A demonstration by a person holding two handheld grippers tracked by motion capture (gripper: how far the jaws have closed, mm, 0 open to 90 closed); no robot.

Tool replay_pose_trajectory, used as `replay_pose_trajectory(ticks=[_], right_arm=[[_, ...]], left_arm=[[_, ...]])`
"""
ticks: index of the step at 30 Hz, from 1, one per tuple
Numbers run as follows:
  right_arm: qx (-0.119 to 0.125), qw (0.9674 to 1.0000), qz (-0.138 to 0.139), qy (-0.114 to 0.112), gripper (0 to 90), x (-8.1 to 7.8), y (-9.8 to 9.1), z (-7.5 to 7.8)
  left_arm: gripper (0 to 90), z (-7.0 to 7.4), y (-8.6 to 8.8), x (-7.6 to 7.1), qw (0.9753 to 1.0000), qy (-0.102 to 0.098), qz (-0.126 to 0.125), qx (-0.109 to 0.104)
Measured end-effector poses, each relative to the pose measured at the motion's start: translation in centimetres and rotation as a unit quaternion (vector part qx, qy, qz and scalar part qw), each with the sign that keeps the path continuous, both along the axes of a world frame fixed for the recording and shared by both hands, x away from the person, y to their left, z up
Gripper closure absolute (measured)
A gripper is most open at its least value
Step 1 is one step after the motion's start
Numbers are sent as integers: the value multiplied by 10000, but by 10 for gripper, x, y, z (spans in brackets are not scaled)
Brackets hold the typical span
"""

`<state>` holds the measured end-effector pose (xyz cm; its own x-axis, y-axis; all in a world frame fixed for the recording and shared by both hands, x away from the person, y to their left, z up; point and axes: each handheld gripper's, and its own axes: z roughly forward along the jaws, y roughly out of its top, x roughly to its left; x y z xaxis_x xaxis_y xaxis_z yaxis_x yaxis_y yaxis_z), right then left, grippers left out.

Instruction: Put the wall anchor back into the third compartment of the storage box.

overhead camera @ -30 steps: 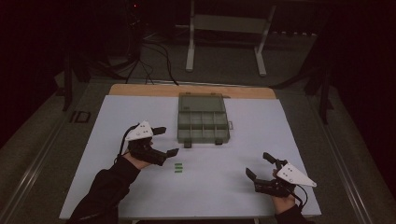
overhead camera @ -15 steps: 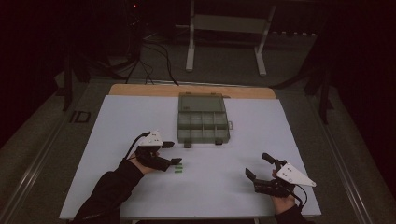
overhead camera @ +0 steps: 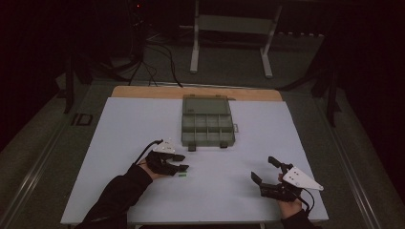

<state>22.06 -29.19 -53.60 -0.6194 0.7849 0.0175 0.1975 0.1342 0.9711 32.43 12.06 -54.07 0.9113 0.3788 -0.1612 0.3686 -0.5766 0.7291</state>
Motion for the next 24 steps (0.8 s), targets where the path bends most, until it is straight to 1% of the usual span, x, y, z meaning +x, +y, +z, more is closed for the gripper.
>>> replay_pose_trajectory(ticks=[4, 7, 8, 11, 15, 21, 22, 24], right_arm=[[-2, 10000, 5, 2, 129, 0, 0, 0], [3, 10000, 3, 10, 129, 0, 0, 0], [6, 10000, -1, 10, 129, 0, 0, 0], [7, 10000, 0, 12, 129, 0, 0, 0], [-1, 10000, -2, 6, 130, 0, 0, 0], [29, 10000, -10, 40, 130, 0, -1, 0], [29, 10000, -10, 40, 130, 0, -1, 0], [21, 10000, -4, 21, 130, 0, -1, 0]], left_arm=[[643, -3, -1, 2, 9999, 33, -15, 124], [689, -5, -3, 2, 9997, 21, -59, 241], [697, -6, -3, 2, 9995, -23, -50, 322], [725, -8, -5, 2, 9990, -41, -31, 437], [759, -11, -6, 3, 9986, 0, -62, 529], [798, -11, -6, 5, 9984, 23, -40, 563], [820, -12, -5, 5, 9986, 40, -40, 535], [826, -12, -5, 6, 9987, 56, -40, 513]])
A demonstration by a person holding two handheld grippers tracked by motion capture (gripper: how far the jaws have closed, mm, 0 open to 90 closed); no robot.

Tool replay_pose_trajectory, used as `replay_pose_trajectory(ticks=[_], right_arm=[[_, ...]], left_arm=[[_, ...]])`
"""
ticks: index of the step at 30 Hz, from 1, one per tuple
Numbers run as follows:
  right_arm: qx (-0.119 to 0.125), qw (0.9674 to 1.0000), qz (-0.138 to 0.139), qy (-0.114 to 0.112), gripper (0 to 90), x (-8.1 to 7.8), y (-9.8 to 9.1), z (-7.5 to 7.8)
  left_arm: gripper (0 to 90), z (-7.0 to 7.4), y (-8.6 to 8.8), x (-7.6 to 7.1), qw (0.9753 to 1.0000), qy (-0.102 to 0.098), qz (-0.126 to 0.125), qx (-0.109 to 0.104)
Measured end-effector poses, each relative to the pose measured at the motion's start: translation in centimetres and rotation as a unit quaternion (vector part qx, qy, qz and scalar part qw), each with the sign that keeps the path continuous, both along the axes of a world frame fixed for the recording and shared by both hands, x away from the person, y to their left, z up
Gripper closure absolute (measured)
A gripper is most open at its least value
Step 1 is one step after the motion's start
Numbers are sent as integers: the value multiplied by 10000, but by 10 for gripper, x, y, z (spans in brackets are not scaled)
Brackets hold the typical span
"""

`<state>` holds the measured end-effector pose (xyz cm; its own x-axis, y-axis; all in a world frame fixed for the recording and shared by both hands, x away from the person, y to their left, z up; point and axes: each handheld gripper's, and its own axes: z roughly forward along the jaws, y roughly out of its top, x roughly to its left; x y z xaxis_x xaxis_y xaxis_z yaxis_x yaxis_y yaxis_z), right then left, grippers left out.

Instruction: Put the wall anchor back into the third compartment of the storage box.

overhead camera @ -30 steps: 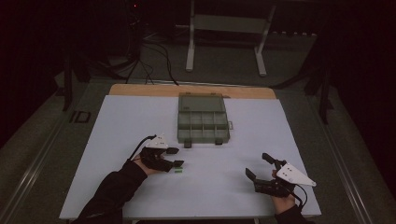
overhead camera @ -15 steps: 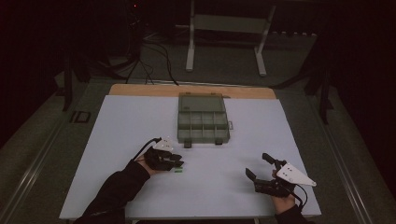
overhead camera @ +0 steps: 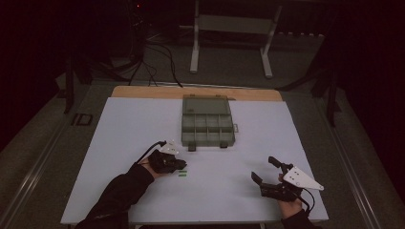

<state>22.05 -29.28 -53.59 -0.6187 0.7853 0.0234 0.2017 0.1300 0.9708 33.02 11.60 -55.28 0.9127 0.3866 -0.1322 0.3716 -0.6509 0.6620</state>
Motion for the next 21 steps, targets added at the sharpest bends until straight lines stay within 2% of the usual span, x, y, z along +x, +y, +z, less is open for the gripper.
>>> replay_pose_trajectory(ticks=[8, 21], right_arm=[[0, 10000, -1, -9, 130, 0, 0, 0], [22, 10000, -21, 6, 130, 0, -1, 0]], left_arm=[[835, 3, -1, 1, 10000, -25, 30, 46], [836, 34, 3, 6, 9991, -204, 127, -356]])
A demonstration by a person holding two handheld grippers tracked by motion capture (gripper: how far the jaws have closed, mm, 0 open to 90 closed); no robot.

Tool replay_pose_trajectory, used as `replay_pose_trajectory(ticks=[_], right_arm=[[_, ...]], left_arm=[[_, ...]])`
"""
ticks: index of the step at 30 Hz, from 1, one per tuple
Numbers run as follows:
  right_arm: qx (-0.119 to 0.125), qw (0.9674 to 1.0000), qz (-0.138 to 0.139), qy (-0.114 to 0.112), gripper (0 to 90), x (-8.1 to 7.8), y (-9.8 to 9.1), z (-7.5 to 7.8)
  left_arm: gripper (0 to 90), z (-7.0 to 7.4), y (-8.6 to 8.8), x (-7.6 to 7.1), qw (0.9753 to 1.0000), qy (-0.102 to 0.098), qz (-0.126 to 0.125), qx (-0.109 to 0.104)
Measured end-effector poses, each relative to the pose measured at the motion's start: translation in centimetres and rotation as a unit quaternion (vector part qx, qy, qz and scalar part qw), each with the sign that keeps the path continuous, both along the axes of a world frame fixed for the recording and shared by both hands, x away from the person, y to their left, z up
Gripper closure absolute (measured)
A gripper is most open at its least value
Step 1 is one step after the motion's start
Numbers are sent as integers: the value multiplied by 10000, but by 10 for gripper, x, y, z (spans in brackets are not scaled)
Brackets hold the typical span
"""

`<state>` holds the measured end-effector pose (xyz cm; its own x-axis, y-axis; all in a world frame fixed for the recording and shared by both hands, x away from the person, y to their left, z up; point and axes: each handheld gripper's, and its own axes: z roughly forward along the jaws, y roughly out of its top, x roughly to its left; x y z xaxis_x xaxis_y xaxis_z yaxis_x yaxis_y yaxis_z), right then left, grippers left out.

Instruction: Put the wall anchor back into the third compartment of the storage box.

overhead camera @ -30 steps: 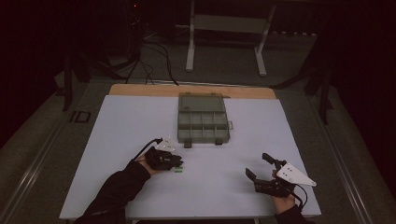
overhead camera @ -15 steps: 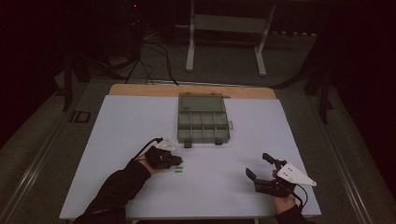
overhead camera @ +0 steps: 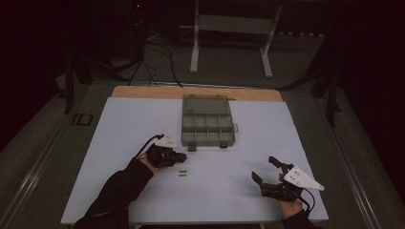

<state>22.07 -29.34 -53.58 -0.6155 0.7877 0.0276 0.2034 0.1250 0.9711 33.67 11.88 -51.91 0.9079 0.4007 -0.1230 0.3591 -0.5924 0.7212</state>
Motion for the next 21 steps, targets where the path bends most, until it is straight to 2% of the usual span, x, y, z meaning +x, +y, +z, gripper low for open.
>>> replay_pose_trajectory(ticks=[2, 4, 10, 12, 13, 15, 21], right_arm=[[2, 10000, 4, -17, 130, 0, 0, 1], [3, 10000, 1, -7, 130, 0, 0, 0], [15, 10000, 5, -14, 129, -1, 0, 1], [10, 10000, 3, -14, 129, -1, 0, 0], [30, 10000, 10, -12, 130, 0, -1, 0], [19, 10000, 8, -18, 130, 0, -1, 0], [38, 10000, 4, 0, 130, 0, -2, 0]], left_arm=[[835, 12, -1, 3, 9999, -81, 34, -60], [835, 17, -2, 5, 9999, -132, 45, -83], [835, 32, -8, 14, 9995, -210, 154, -167], [835, 32, -8, 14, 9995, -210, 154, -167], [835, 37, -10, 19, 9991, -219, 205, -304], [835, 42, -13, 24, 9985, -245, 290, -383], [835, 50, -25, 37, 9980, -297, 448, -346]])
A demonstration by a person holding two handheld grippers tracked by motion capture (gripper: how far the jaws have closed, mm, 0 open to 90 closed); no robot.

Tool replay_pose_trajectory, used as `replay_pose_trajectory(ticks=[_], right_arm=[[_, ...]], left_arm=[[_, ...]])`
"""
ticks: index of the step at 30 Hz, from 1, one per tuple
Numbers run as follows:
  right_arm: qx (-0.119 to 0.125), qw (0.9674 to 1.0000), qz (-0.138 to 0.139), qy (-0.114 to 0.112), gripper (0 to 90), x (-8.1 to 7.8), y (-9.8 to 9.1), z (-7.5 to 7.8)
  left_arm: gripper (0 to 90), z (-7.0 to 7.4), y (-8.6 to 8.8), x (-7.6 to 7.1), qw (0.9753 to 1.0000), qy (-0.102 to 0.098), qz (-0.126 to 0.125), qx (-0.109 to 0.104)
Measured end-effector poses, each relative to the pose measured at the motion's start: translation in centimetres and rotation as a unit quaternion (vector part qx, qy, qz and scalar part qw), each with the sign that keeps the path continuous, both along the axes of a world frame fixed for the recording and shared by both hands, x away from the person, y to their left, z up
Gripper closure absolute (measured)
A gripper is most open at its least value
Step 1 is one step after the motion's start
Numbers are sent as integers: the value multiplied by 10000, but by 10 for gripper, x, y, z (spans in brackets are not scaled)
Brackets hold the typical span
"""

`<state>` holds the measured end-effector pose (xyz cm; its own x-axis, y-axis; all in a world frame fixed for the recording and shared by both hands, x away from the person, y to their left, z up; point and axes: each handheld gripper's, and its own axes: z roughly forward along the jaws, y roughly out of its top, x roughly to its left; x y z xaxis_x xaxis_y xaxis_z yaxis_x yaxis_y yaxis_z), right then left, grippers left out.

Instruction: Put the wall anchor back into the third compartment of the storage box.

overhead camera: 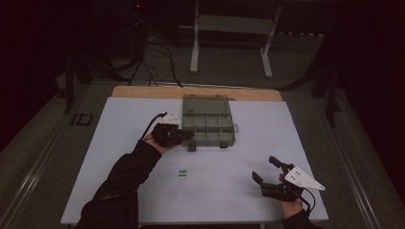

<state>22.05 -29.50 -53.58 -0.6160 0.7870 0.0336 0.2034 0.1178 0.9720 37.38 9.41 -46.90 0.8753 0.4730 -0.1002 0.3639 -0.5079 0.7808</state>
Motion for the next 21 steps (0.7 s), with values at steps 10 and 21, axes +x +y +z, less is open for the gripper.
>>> replay_pose_trajectory(ticks=[10, 21], right_arm=[[34, 10000, -2, 0, 130, 0, -1, 0], [70, 10000, 33, -53, 130, 0, -3, 1]], left_arm=[[835, 11, -28, 20, 9998, -84, 199, 15], [835, 11, -52, 41, 9990, -54, 422, -107]])
